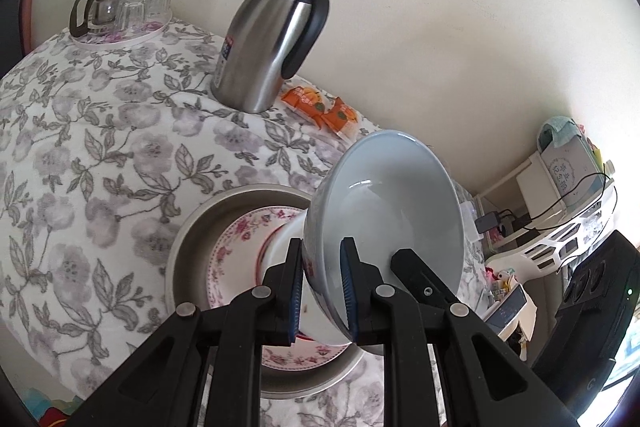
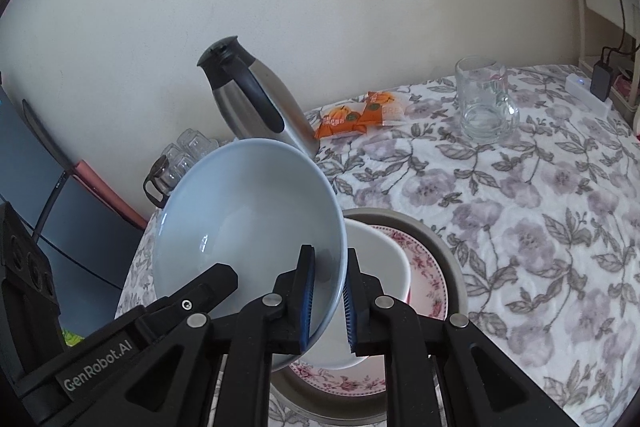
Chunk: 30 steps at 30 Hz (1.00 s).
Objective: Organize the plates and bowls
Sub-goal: 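Lower the white bowl into the MAX bowl with both grippers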
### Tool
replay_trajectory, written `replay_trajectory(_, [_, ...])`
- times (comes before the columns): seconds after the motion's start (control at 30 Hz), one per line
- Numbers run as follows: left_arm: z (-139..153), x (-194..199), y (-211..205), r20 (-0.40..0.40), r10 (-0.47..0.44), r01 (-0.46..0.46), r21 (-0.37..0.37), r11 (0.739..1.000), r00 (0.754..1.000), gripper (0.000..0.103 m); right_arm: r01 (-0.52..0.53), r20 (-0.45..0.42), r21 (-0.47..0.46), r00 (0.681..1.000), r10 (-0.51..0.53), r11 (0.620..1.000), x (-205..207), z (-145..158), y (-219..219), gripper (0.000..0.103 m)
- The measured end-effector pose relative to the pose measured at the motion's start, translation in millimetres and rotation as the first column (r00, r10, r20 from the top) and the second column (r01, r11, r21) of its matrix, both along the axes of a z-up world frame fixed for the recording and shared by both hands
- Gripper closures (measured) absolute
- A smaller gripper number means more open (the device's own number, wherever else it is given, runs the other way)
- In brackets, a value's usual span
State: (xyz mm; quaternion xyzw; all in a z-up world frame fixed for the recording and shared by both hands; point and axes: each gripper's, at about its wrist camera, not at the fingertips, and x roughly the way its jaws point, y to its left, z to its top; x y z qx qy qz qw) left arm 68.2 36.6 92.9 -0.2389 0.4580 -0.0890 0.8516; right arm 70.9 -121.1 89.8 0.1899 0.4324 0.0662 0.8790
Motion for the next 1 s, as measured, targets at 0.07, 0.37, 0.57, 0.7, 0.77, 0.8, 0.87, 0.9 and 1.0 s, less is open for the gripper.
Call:
replay_trajectory(0.07, [-4, 2, 3, -0.012, 0.0, 0.0, 0.001, 1.0, 1.0, 0.084, -0.002, -0.014, -0.005, 1.0, 0.002, 1.0, 2, -4, 4, 0.089])
replay_trajectory(0.37, [-18, 8, 11, -0.058, -0.003, 0.003, -0.004, 1.0, 0.998, 0.084, 0.006, -0.069, -0.019, 0.998, -0.008, 1.0, 6, -18, 10, 0.088])
replay_trajectory(0.57, [-23, 11, 6, -0.073, -0.025, 0.026, 0.0, 1.0, 0.997, 0.084, 0.026, -0.094, -0.028, 0.995, -0.028, 0.999, 7, -21, 5, 0.088])
replay_trajectory(0.7, [-27, 13, 1, -0.083, -0.04, 0.04, 0.001, 0.999, 0.996, 0.084, 0.039, -0.107, -0.054, 0.993, -0.044, 0.998, 7, -21, 3, 0.088])
replay_trajectory(0.77, [-28, 13, -1, -0.089, -0.047, 0.047, 0.004, 0.999, 0.995, 0.084, 0.044, -0.114, -0.063, 0.992, -0.05, 0.997, 7, -21, 2, 0.088])
replay_trajectory(0.8, [-29, 14, -3, -0.092, -0.049, 0.05, 0.007, 0.999, 0.995, 0.084, 0.046, -0.118, -0.064, 0.992, -0.053, 0.997, 7, -22, 1, 0.088])
replay_trajectory(0.87, [-30, 14, -4, -0.093, -0.05, 0.051, 0.008, 0.999, 0.994, 0.084, 0.049, -0.123, -0.066, 0.991, -0.057, 0.997, 7, -23, 0, 0.088])
replay_trajectory(0.9, [-30, 14, -5, -0.093, -0.052, 0.053, 0.011, 0.999, 0.994, 0.084, 0.05, -0.126, -0.067, 0.99, -0.058, 0.996, 7, -23, -1, 0.088])
replay_trajectory(1.0, [-30, 15, -7, -0.097, -0.056, 0.058, 0.019, 0.998, 0.994, 0.084, 0.053, -0.137, -0.075, 0.989, -0.063, 0.996, 8, -24, -2, 0.088])
